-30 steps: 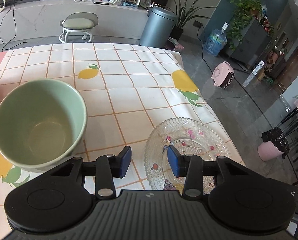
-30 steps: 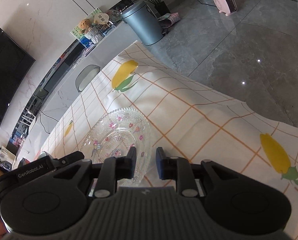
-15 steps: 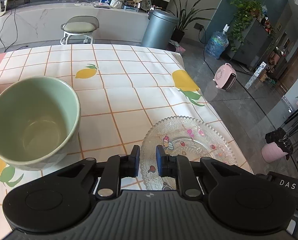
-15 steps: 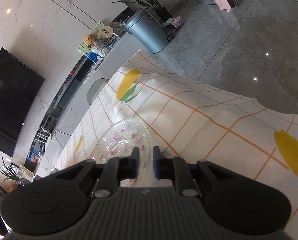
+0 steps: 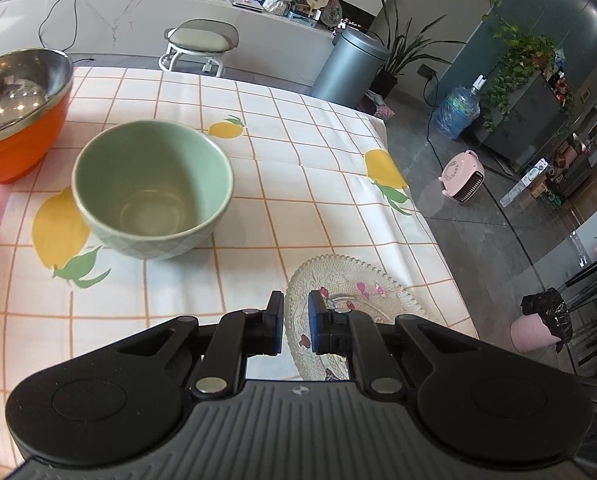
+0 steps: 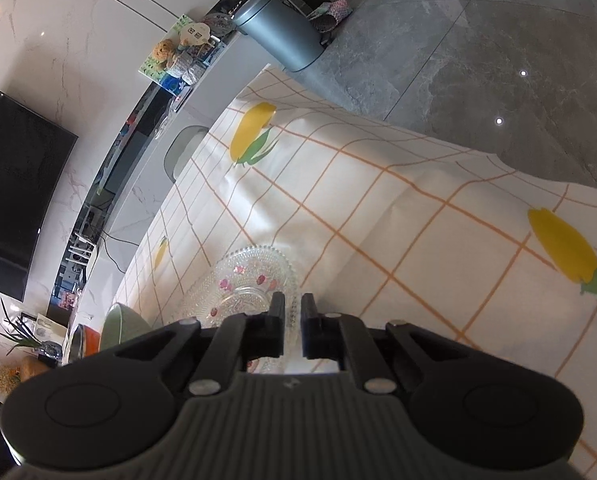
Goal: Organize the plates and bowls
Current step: 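Carry the glass plate over and lower it onto the Fruity plate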
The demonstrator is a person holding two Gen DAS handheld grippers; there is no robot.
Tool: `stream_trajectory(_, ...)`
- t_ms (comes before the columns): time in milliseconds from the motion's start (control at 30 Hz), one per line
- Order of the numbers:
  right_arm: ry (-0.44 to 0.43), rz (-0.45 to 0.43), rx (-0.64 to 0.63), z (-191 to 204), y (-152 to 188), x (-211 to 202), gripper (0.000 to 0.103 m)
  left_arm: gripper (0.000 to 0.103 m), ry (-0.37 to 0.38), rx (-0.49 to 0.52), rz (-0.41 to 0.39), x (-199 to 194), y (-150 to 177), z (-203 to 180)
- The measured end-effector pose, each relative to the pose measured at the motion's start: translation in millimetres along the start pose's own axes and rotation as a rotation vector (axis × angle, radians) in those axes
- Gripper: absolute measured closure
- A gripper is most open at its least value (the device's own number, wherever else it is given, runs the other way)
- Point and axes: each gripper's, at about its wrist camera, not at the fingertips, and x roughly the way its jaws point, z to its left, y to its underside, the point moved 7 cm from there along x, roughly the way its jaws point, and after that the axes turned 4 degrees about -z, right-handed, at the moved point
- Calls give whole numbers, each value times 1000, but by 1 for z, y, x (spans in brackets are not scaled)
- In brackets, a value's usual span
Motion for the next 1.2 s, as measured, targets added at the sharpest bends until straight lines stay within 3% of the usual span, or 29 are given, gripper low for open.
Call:
stream_trajectory(300,-1,141,31,16,41,-30,98,90,-15,-77,-18,-57,19,26)
stream_trajectory(533,-36,231,2,47,88,-49,98,90,-65,-137,-57,-111,40,70)
stream_trajectory(933,-133,359,-270,139,187,-47,99,90,-179,-290,-114,-196,75,174)
stream_trajectory(1200,-143,413,-399,169,228,-37,98,90,-223,-284,-132,-213,89,202)
